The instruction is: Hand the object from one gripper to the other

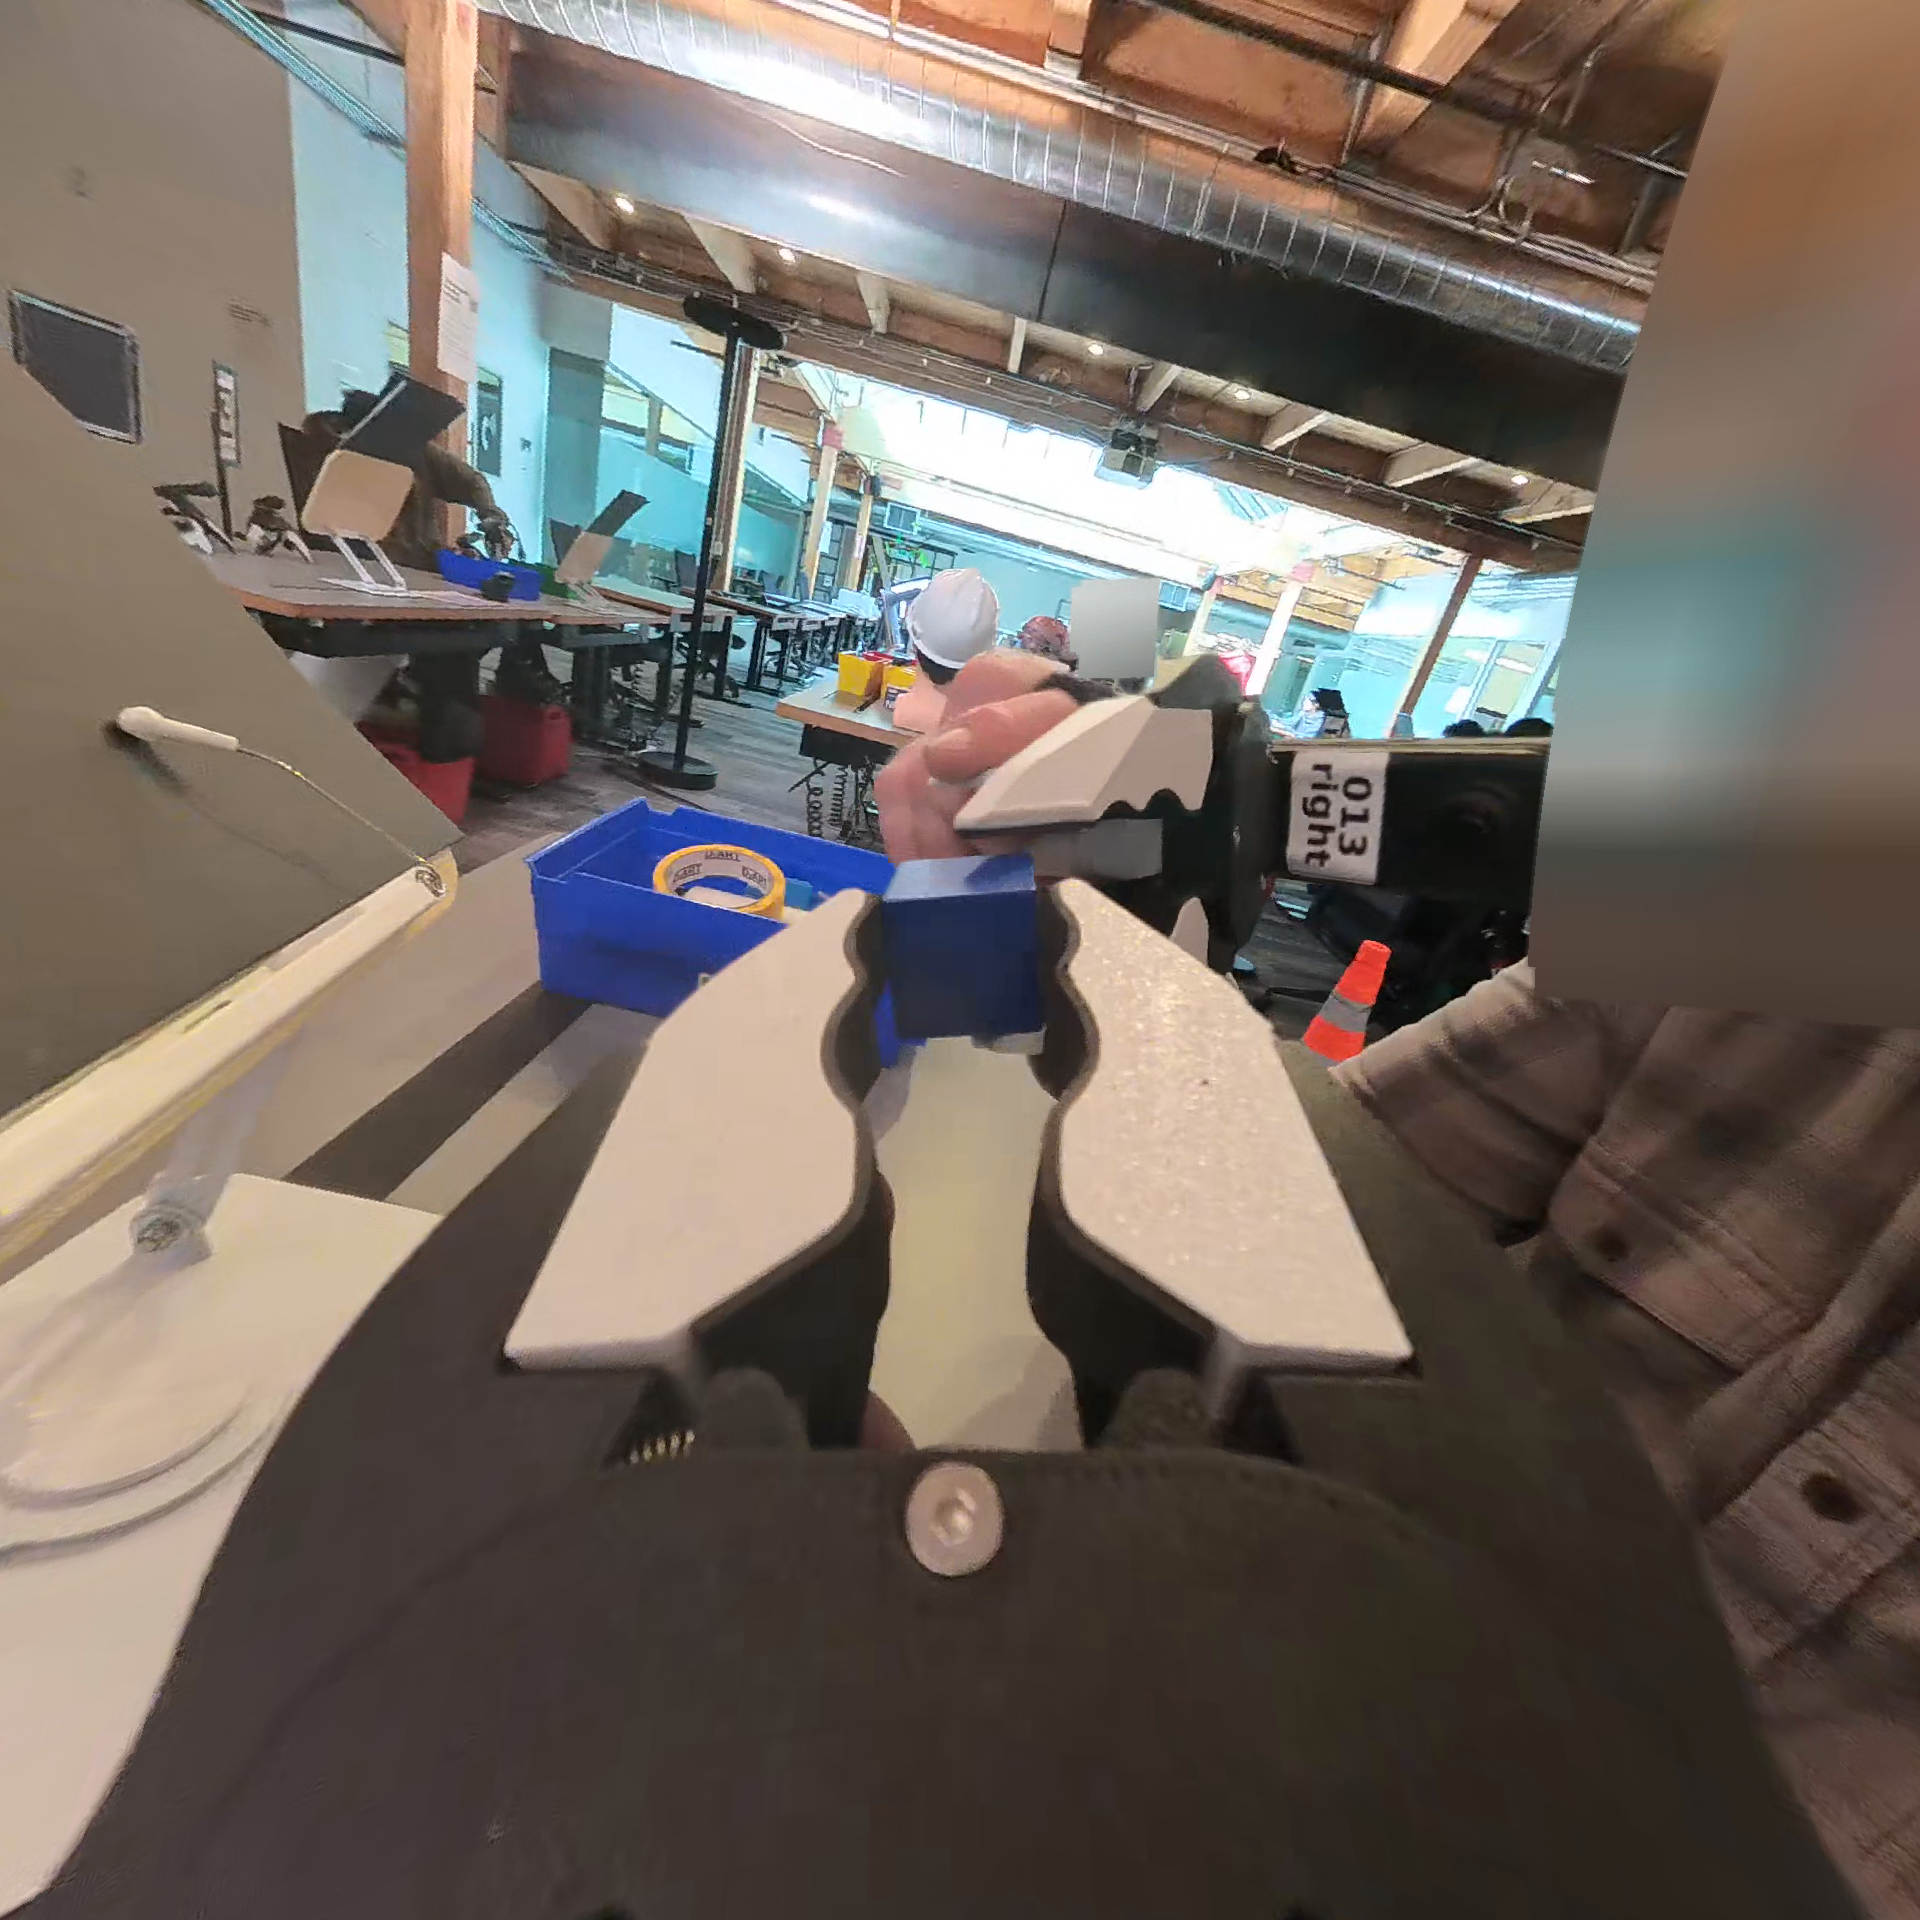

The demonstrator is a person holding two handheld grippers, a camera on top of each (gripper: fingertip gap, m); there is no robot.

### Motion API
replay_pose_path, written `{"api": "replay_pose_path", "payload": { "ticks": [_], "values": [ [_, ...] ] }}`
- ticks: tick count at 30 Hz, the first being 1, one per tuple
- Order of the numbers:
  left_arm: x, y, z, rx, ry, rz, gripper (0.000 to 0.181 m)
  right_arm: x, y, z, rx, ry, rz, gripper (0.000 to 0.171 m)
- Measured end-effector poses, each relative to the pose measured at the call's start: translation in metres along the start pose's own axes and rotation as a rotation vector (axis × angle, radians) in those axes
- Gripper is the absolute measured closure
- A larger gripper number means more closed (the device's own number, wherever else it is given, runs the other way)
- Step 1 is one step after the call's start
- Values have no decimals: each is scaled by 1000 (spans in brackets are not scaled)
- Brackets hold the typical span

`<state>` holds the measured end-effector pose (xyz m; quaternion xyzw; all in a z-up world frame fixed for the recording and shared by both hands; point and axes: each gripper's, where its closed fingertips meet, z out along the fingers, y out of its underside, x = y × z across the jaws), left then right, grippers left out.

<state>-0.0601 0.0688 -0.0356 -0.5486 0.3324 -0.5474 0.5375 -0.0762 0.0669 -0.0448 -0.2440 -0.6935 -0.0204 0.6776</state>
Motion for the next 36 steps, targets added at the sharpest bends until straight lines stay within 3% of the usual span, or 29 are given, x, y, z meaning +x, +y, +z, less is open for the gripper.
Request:
{"api": "replay_pose_path", "payload": {
  "ticks": [4,13,22,28,36],
  "values": [
    [4,3,3,-11,22,-8,154,-1,2,2,-8,-2,-8,147],
    [2,1,4,18,10,-5,154,1,5,3,-24,0,7,147],
    [-20,-6,7,5,-296,246,131,22,28,7,-152,123,22,147],
    [-32,-11,7,-3,-507,387,134,20,29,15,-198,153,-43,147],
    [-42,-10,3,-32,-648,457,145,19,34,28,-279,200,-102,147]
  ]
}}
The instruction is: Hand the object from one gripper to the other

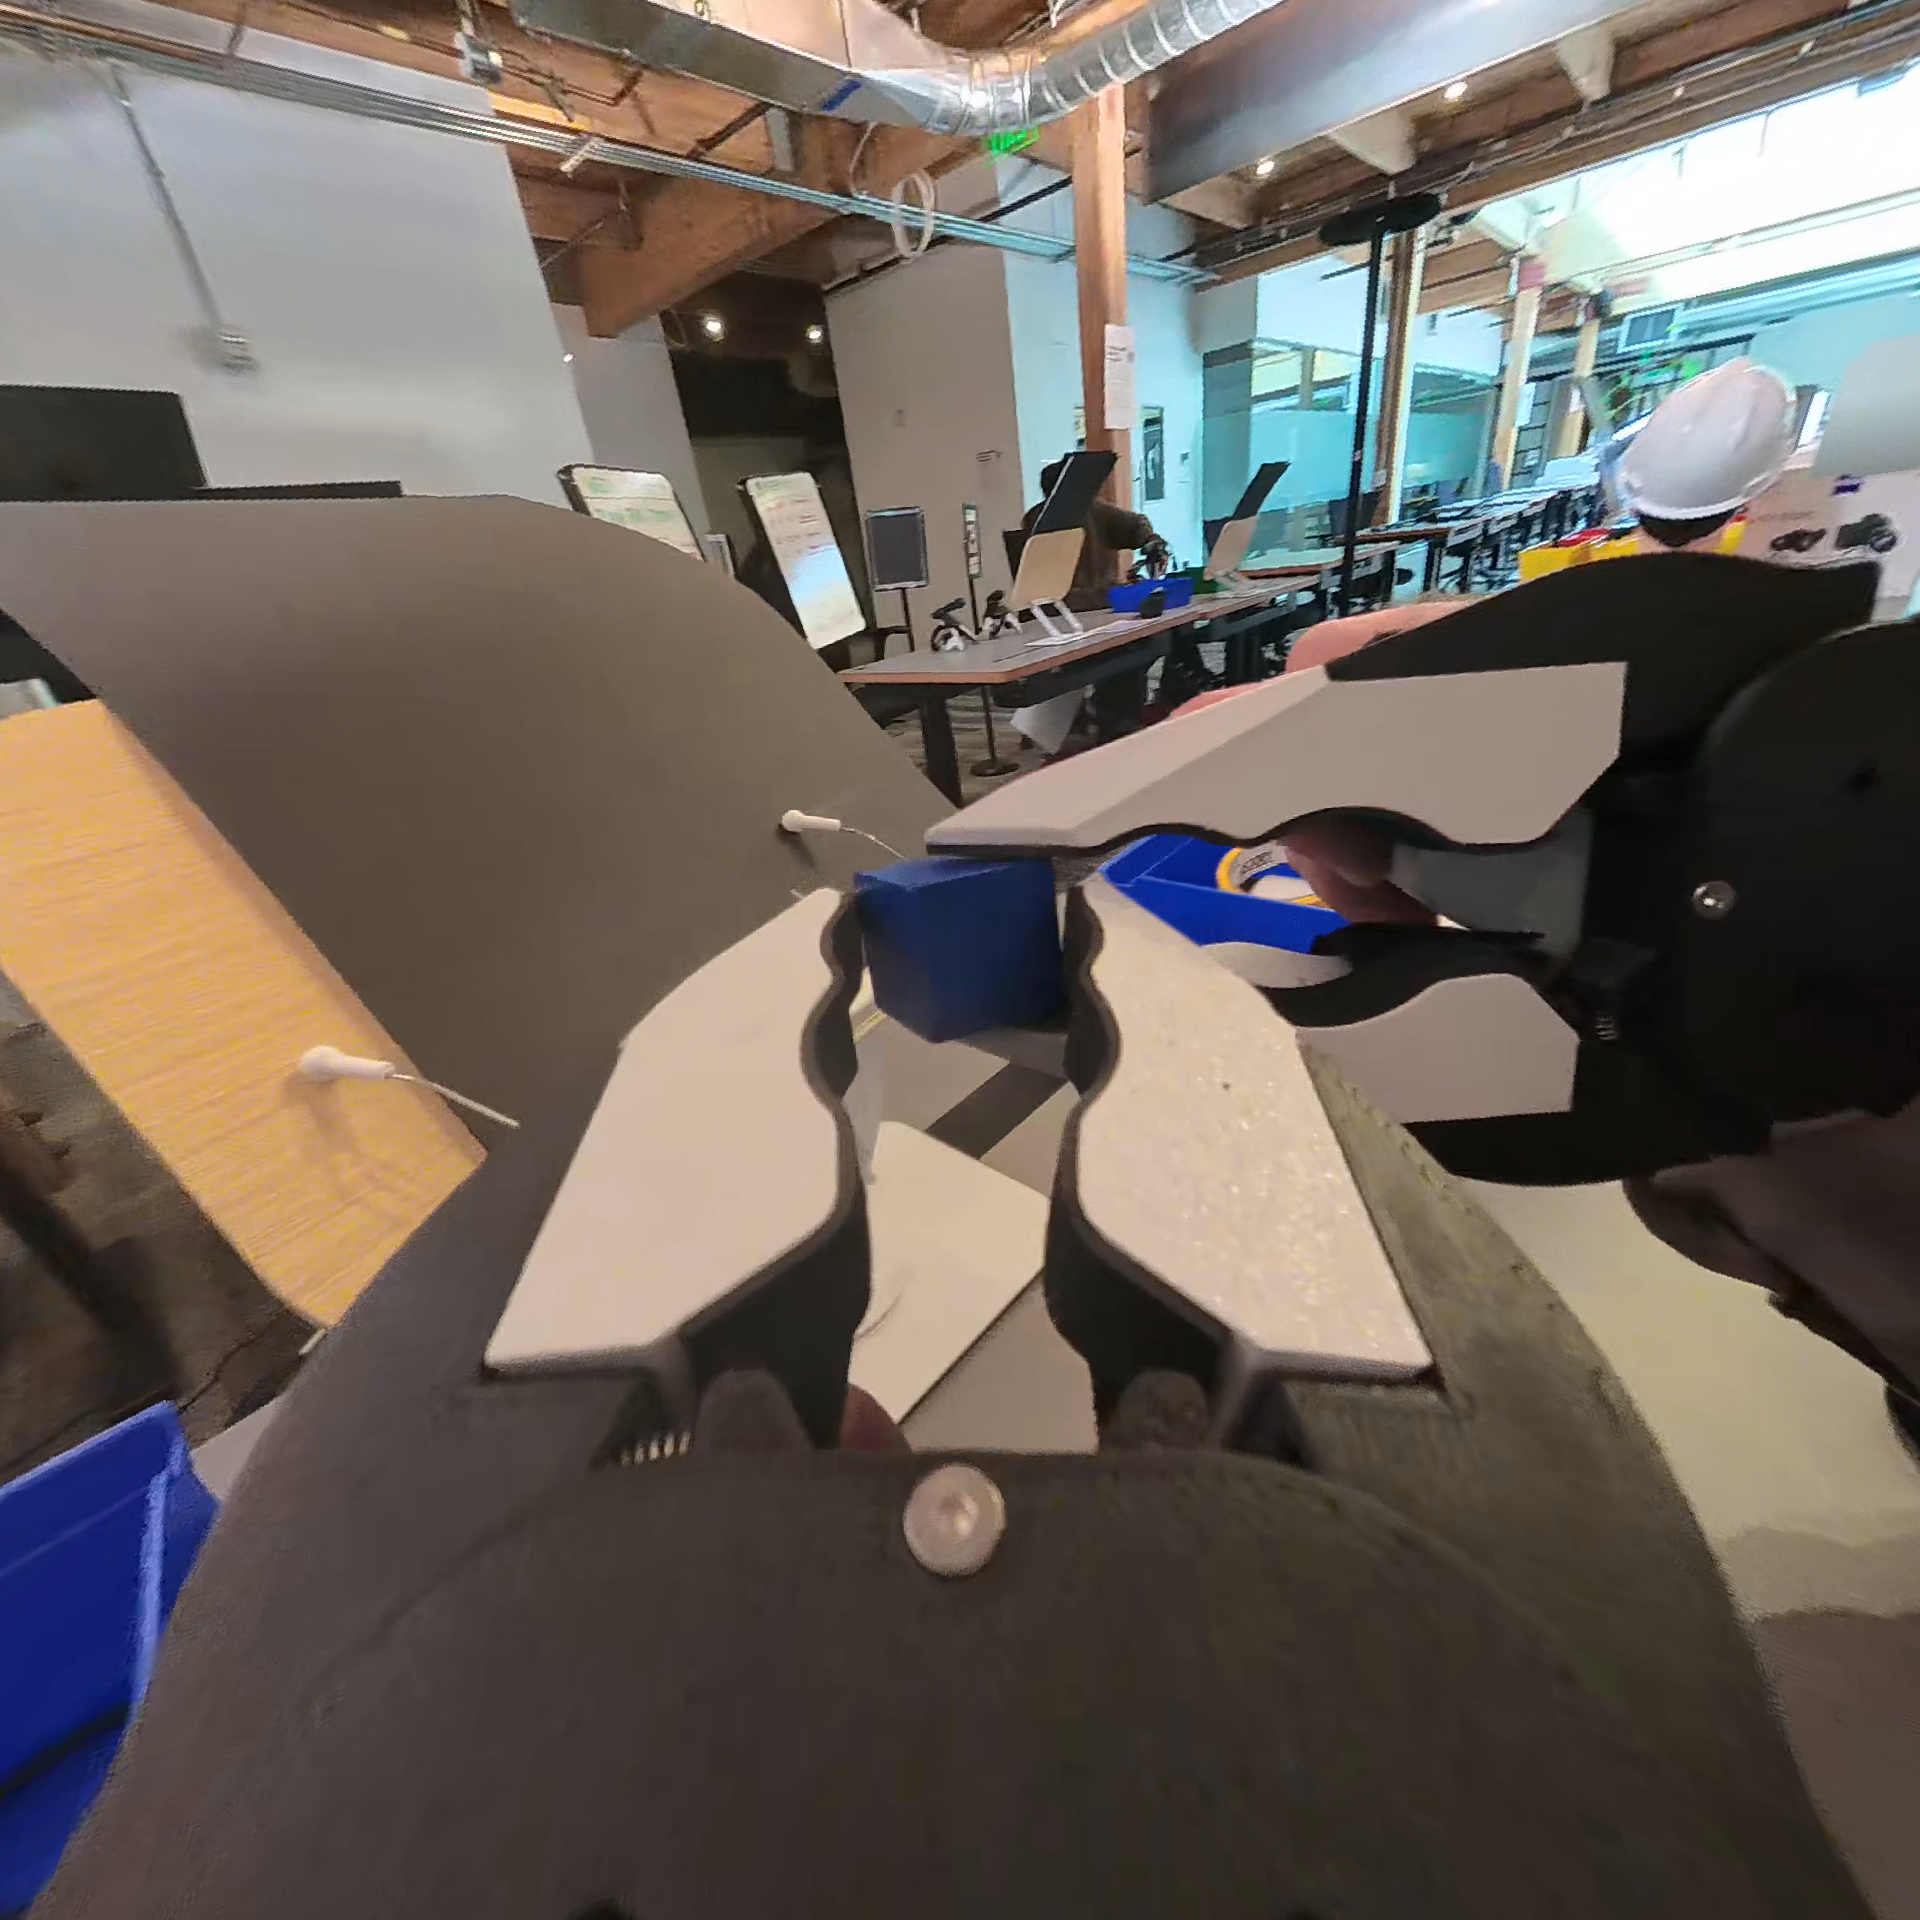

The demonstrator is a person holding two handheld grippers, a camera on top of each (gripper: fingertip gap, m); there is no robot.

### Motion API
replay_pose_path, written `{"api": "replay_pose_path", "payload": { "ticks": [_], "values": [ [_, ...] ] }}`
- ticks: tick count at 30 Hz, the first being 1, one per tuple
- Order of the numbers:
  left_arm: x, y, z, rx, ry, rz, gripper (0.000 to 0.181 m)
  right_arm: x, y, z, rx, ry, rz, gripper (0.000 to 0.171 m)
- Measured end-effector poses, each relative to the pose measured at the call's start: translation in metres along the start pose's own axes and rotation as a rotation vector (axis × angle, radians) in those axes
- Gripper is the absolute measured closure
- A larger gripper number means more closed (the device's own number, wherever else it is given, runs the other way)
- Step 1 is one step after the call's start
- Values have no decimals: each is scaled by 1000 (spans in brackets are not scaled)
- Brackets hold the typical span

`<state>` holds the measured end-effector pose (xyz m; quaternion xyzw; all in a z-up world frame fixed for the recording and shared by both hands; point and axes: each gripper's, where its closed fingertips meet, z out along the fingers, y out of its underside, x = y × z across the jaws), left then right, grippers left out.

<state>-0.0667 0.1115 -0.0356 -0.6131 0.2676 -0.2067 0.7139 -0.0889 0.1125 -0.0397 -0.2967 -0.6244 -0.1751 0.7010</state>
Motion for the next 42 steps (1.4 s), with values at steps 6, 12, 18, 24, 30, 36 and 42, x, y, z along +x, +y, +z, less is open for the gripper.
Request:
{"api": "replay_pose_path", "payload": {
  "ticks": [6,12,18,24,30,36,42],
  "values": [
    [-5,2,0,-11,-49,29,146,-1,1,4,-22,20,0,147],
    [-6,1,-1,-13,-63,46,146,0,0,5,-26,31,-1,147],
    [-5,0,-1,4,-63,59,146,1,-1,4,-19,26,22,147],
    [-3,1,-1,-14,-54,91,146,0,-3,2,5,3,57,147],
    [1,-5,-4,8,8,46,146,4,-10,-2,73,-1,140,147],
    [10,-5,-7,-7,139,-69,146,4,-17,-9,143,-38,164,147],
    [19,-4,-8,-16,259,-173,147,2,-21,-16,201,-68,151,147]
  ]
}}
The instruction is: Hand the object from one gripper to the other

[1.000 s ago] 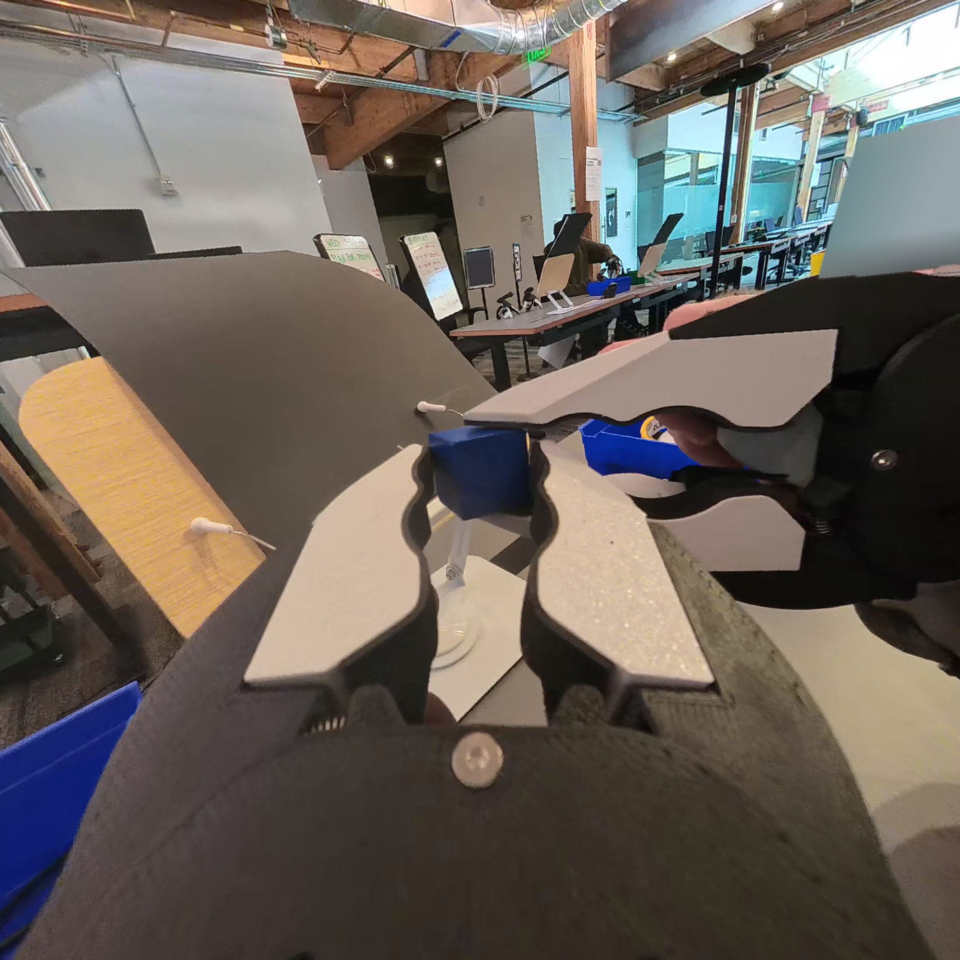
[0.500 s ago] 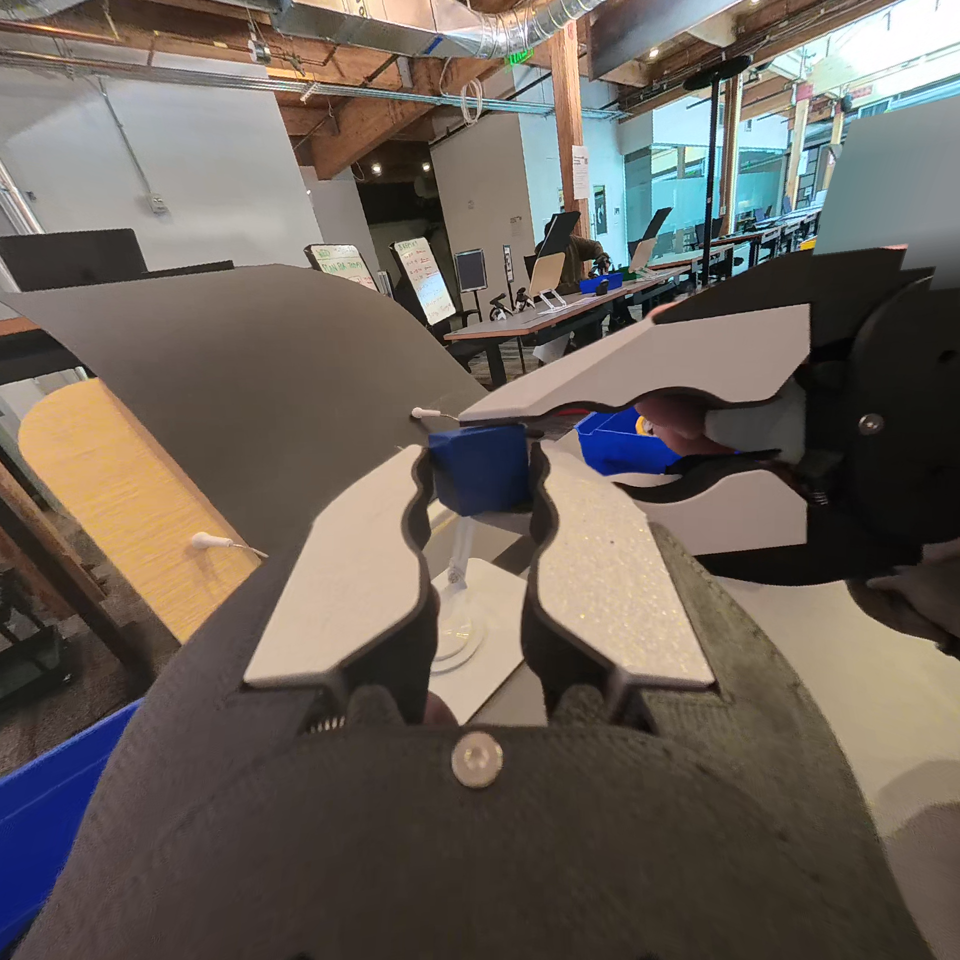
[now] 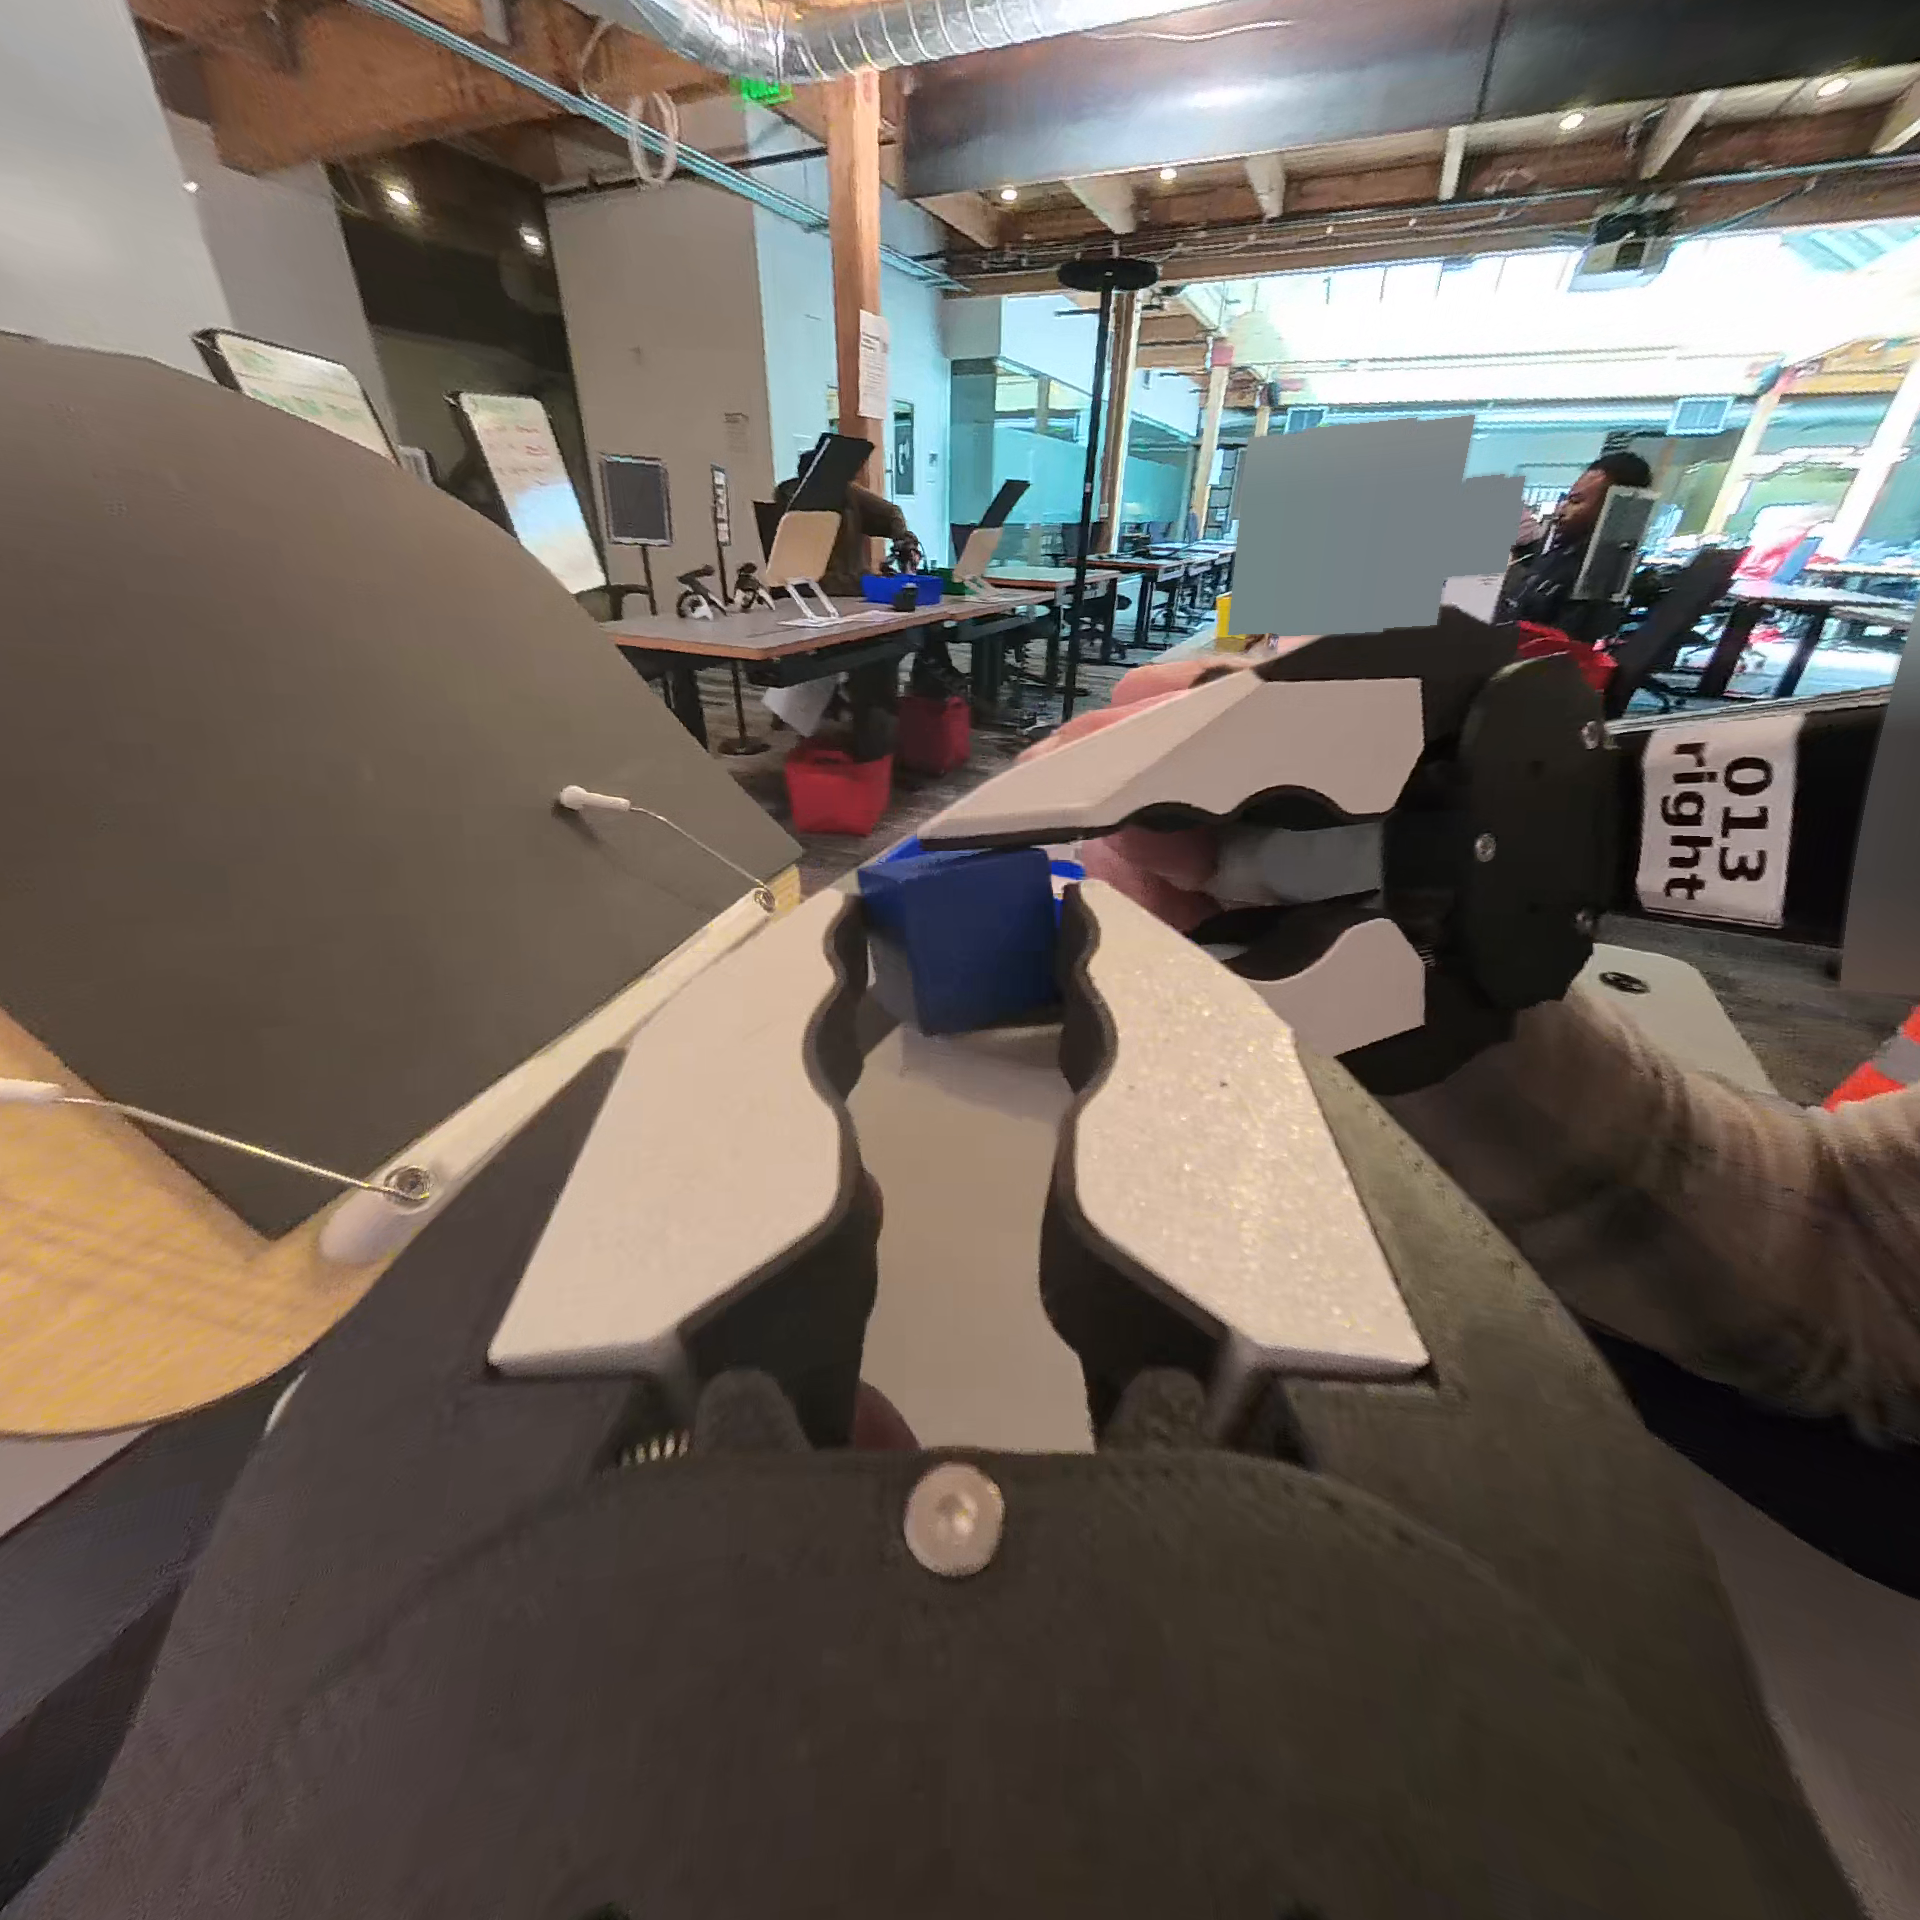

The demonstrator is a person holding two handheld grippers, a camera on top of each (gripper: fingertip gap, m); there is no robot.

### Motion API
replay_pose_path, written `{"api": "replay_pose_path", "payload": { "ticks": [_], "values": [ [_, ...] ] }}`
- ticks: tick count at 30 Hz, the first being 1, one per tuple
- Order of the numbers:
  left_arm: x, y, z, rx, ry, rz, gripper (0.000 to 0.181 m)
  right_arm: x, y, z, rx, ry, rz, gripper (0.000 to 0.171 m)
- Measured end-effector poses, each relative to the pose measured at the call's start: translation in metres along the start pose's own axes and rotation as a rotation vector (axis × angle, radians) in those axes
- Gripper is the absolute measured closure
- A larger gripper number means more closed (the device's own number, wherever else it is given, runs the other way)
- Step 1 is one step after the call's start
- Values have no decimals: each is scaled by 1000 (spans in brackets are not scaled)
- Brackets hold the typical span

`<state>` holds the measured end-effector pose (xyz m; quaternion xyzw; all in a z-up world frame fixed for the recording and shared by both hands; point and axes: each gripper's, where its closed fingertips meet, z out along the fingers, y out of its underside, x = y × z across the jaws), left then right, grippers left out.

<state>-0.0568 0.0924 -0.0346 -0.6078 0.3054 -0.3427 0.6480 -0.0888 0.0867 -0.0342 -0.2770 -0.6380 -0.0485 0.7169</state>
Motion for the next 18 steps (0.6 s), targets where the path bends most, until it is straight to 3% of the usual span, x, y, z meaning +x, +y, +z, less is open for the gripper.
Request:
{"api": "replay_pose_path", "payload": {
  "ticks": [12,18],
  "values": [
    [-5,-4,-2,2,-89,117,147,3,0,3,-27,36,-15,147],
    [-6,-2,0,4,-86,87,147,2,-3,1,-6,28,-5,146]
  ]
}}
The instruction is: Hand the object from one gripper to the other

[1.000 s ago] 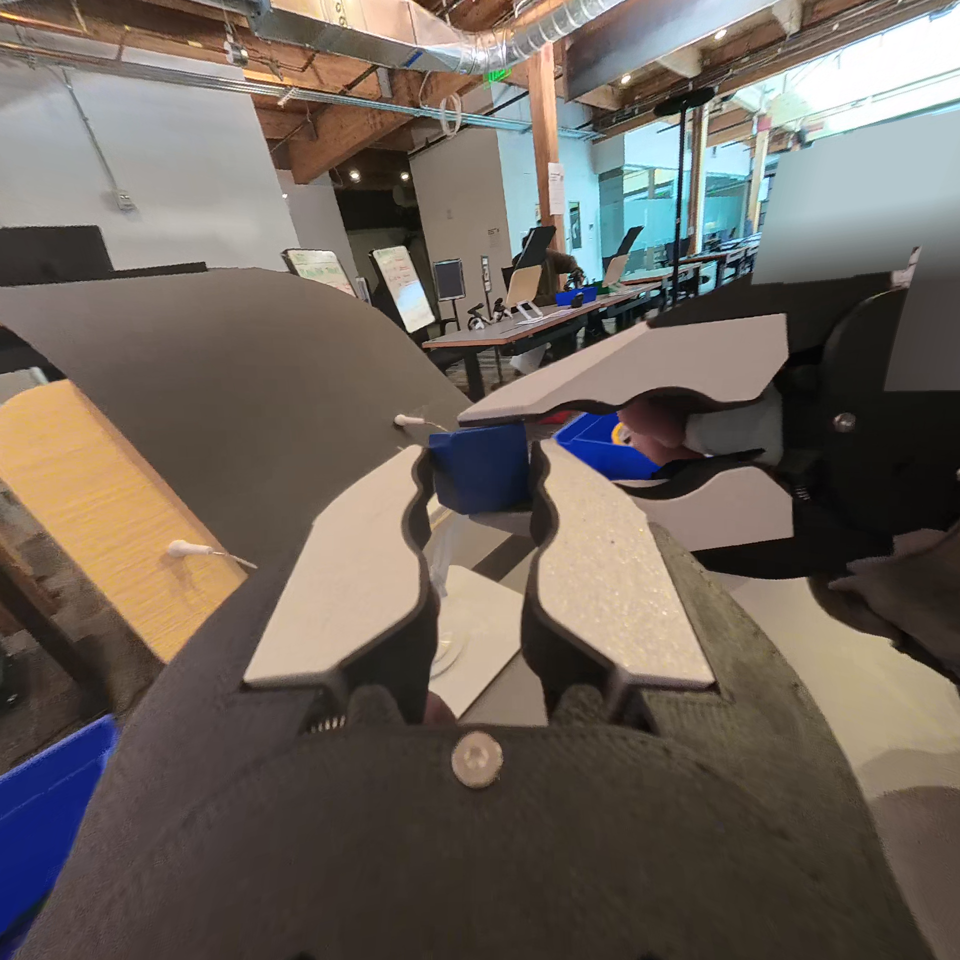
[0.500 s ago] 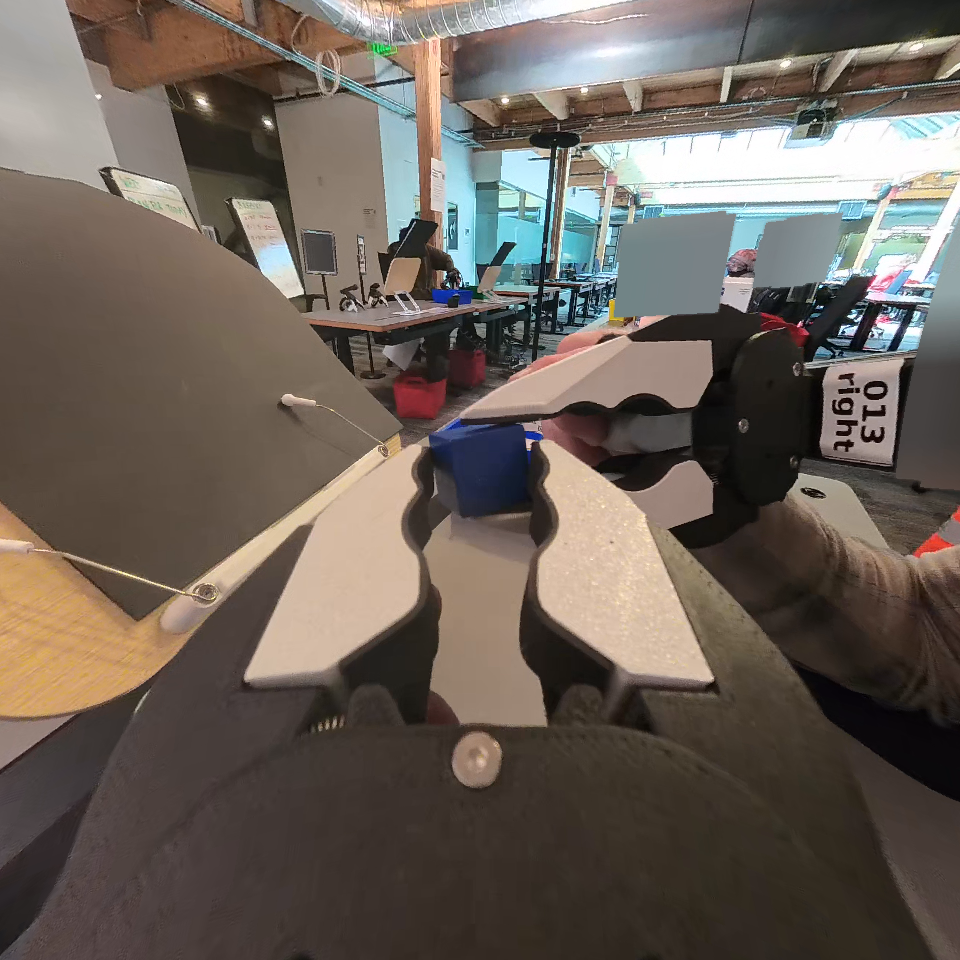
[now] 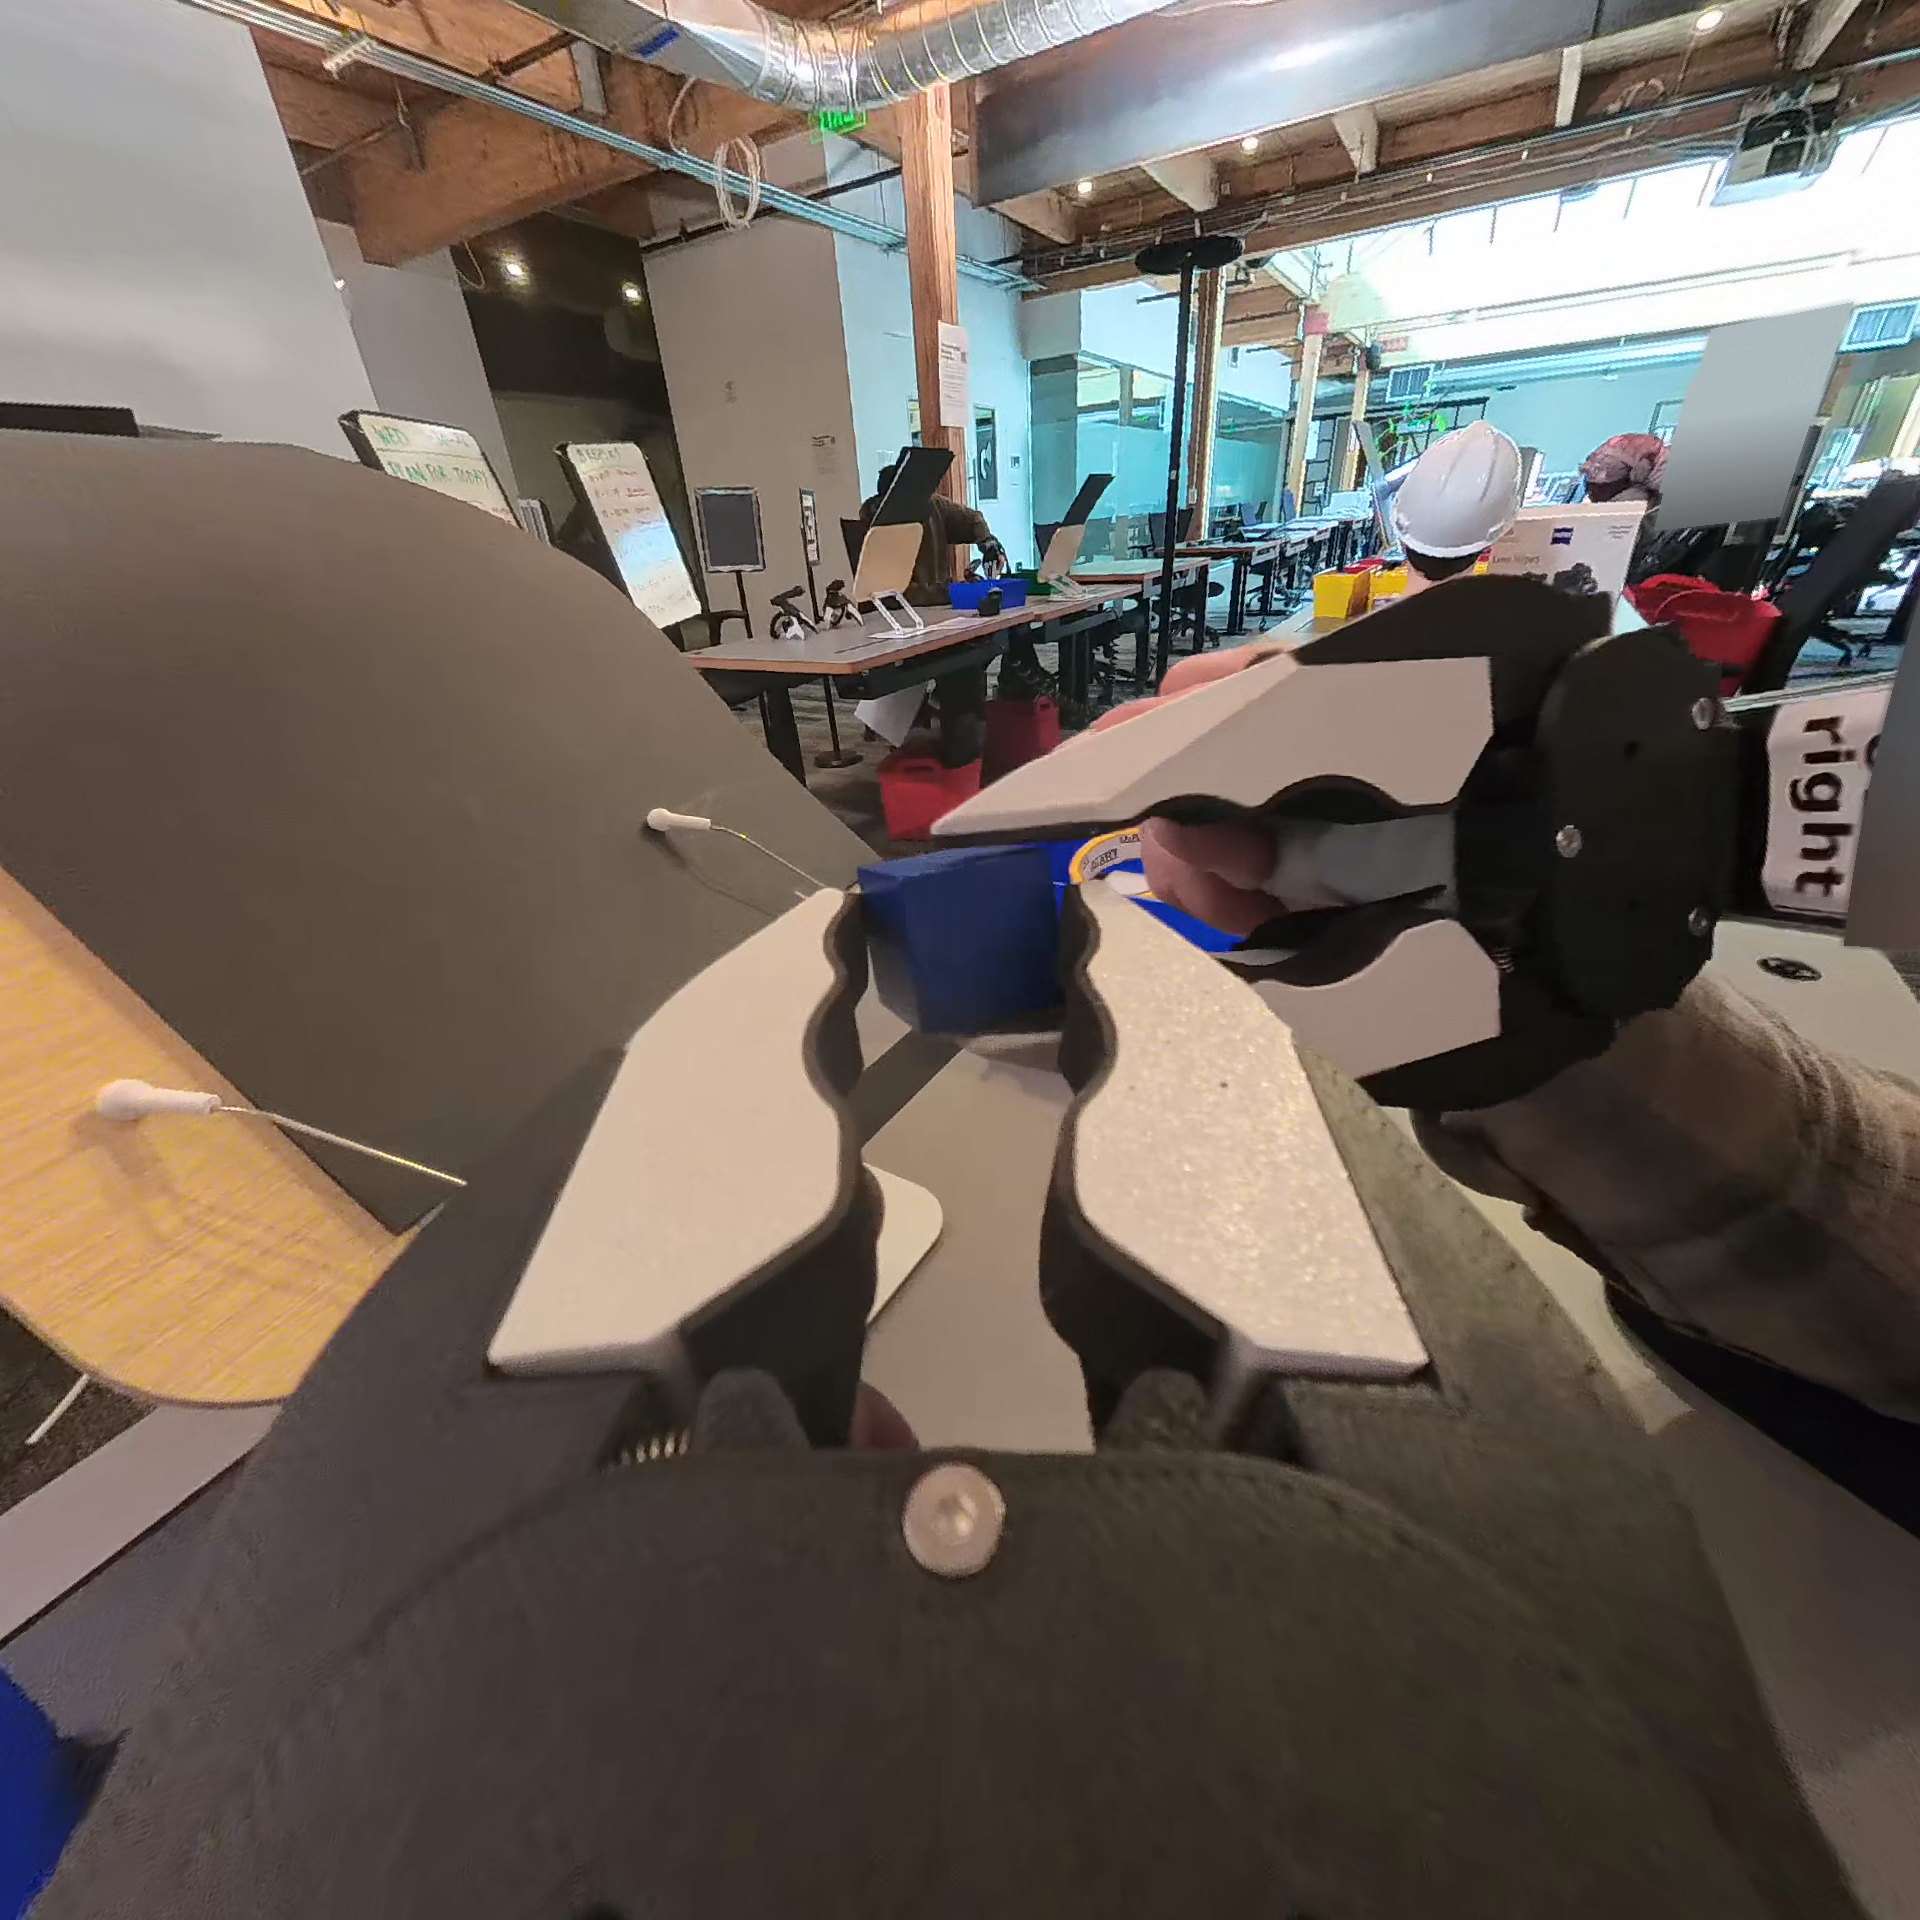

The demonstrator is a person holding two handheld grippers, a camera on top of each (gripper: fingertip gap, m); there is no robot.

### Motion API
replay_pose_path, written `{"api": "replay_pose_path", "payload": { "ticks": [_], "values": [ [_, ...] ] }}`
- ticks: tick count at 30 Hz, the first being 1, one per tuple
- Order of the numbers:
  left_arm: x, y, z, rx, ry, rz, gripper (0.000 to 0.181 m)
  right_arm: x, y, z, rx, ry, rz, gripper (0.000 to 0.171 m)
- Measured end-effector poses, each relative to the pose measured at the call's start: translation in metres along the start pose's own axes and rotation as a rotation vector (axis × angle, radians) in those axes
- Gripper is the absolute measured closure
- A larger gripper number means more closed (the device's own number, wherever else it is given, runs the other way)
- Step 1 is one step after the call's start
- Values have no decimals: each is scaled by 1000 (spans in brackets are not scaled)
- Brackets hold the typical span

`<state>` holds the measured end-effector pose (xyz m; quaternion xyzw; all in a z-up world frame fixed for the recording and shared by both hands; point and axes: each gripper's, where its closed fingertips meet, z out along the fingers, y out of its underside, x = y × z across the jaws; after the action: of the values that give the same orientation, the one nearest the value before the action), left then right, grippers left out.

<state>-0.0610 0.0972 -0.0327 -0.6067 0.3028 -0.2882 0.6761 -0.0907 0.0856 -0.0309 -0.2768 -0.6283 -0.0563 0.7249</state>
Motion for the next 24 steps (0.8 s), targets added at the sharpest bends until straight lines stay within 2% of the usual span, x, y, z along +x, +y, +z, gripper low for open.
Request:
{"api": "replay_pose_path", "payload": {
  "ticks": [6,17,24],
  "values": [
    [-3,-7,-4,39,8,-22,147,3,-5,-5,45,-25,74,141],
    [2,-20,-10,126,38,-15,147,12,-10,-11,153,-94,389,140],
    [1,-26,-13,170,39,-29,147,16,-8,-13,170,-90,434,145]
  ]
}}
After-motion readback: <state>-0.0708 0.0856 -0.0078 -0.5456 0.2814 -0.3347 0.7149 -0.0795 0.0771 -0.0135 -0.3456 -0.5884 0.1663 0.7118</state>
